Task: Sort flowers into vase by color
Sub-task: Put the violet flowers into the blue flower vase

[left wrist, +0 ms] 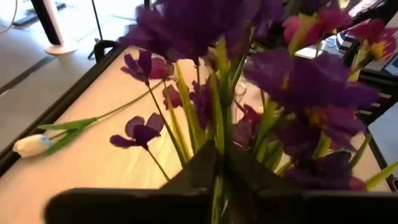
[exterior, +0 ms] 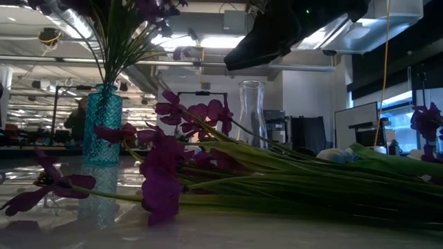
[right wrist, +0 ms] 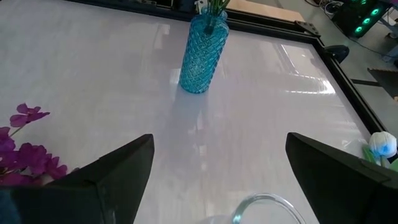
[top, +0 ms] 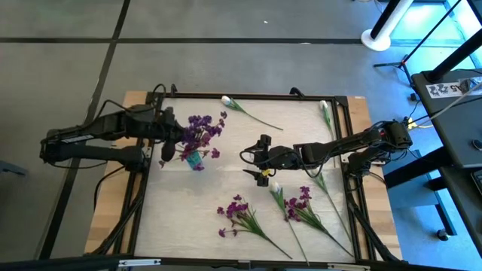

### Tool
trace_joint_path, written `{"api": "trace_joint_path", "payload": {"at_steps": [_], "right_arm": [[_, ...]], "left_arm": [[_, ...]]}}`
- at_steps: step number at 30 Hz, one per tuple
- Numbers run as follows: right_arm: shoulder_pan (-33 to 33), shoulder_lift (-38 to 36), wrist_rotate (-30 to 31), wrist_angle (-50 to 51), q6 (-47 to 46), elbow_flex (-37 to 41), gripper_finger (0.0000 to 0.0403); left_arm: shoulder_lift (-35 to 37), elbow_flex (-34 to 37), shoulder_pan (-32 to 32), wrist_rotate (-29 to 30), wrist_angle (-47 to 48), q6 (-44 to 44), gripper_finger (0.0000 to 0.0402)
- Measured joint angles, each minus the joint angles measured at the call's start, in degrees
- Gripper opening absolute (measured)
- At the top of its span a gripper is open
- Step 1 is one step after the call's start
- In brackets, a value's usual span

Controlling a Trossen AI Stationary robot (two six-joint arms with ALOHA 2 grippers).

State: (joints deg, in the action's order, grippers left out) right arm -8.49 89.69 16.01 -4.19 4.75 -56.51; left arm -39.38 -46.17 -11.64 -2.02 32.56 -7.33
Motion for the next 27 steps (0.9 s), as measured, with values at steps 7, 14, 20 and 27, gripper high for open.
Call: {"api": "trace_joint_path", "payload": {"at_steps": [7,14,20,27], "right_arm": [[0.00,0.00,1.18,1.52,0.00,0.00,0.0363],[0.00,0.00,1.99,3.08,-0.20,0.00,0.0363],[0.00,0.00,1.99,4.32,-0.21,0.00,0.0363],[0.00,0.00,1.99,4.39,-0.20,0.00,0.0363]], "left_arm": [[0.03,1.74,0.04,0.02,-0.06,-0.11,0.0003],[0.02,2.73,0.47,-0.09,2.37,-0.72,0.0002],[0.07,2.88,3.70,-0.16,3.00,-0.85,0.0001],[0.24,2.94,6.97,6.02,4.18,-0.90,0.0001]]}}
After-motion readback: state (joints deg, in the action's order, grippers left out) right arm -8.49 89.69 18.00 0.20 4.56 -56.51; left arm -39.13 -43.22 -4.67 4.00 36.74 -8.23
